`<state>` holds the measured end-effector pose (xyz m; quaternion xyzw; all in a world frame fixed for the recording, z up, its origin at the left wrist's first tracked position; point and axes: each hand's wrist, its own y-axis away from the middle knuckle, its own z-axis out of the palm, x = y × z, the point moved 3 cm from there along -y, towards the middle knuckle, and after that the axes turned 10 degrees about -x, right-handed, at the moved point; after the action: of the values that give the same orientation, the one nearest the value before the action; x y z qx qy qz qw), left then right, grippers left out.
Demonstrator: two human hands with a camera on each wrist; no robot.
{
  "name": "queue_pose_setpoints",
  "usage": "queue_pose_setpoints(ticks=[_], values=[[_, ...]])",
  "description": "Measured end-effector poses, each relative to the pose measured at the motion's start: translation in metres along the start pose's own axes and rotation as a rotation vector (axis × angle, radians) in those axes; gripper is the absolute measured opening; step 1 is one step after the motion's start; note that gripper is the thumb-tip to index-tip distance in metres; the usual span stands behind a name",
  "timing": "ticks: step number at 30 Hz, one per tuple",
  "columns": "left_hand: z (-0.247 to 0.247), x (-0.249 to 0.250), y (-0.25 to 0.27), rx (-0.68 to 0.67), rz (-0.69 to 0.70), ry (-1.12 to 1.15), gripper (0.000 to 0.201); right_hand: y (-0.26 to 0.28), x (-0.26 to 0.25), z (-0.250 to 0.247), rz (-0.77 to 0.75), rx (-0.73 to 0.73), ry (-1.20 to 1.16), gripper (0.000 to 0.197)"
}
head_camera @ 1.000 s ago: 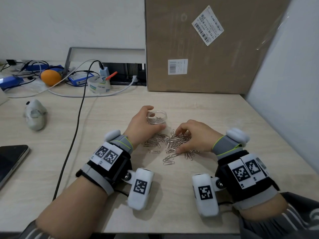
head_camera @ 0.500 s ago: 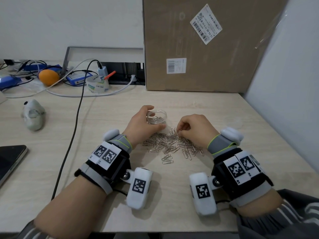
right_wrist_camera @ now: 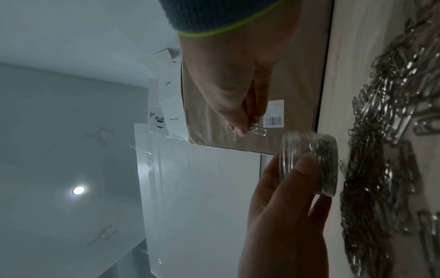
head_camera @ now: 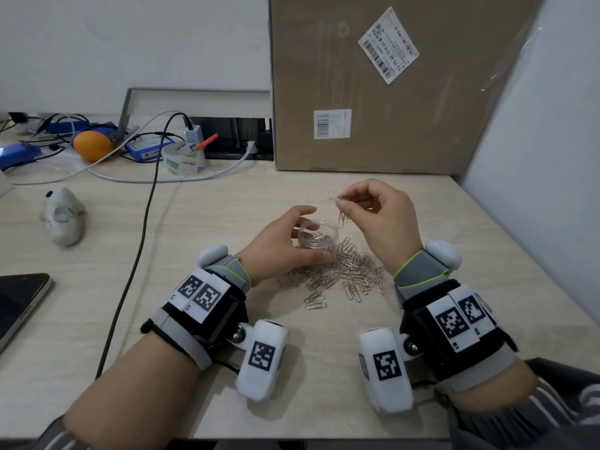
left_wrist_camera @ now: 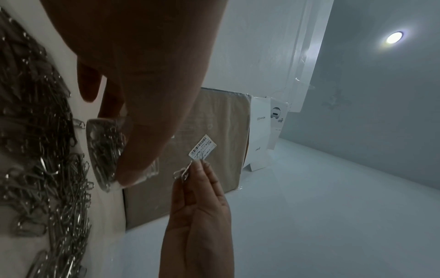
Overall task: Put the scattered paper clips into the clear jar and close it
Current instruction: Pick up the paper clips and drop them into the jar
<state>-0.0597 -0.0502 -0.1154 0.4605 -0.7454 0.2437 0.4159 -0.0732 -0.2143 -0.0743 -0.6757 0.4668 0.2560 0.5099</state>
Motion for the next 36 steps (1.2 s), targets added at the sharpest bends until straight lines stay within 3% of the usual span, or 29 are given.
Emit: queue_pose_setpoints(ticks=[6,12,15,19,21,23,29,36], values=[[0.000,0.000,0.000,0.016,0.028,0.011,0.077,0.006,0.006,0.020,0.049,-0.292,0.136,0.010],[-0.010,-0.007,-0.001,0.182,-0.045,-0.036,0.079,0.004,0.002,0.011,0.039,-0.176,0.218,0.007],[-0.017,-0.012,-0.001,0.286,-0.101,-0.003,0.073,0.003,0.011,0.005,0.137,-0.207,0.366,0.009],[-0.021,-0.016,-0.001,0.342,-0.139,0.033,0.071,0.008,0.028,0.012,0.330,-0.521,0.602,0.043],[-0.021,-0.016,-0.002,0.345,-0.140,0.042,0.072,0.012,0.030,0.020,0.336,-0.687,0.653,0.058],[-0.019,-0.016,-0.002,0.340,-0.135,0.046,0.072,0.013,0.029,0.027,0.297,-0.763,0.660,0.060],[-0.017,-0.014,-0.002,0.323,-0.135,0.051,0.071,0.012,0.021,0.028,0.191,-0.690,0.606,0.022],[-0.017,-0.014,-0.001,0.308,-0.133,0.043,0.071,0.009,0.023,0.028,0.185,-0.586,0.576,0.014]])
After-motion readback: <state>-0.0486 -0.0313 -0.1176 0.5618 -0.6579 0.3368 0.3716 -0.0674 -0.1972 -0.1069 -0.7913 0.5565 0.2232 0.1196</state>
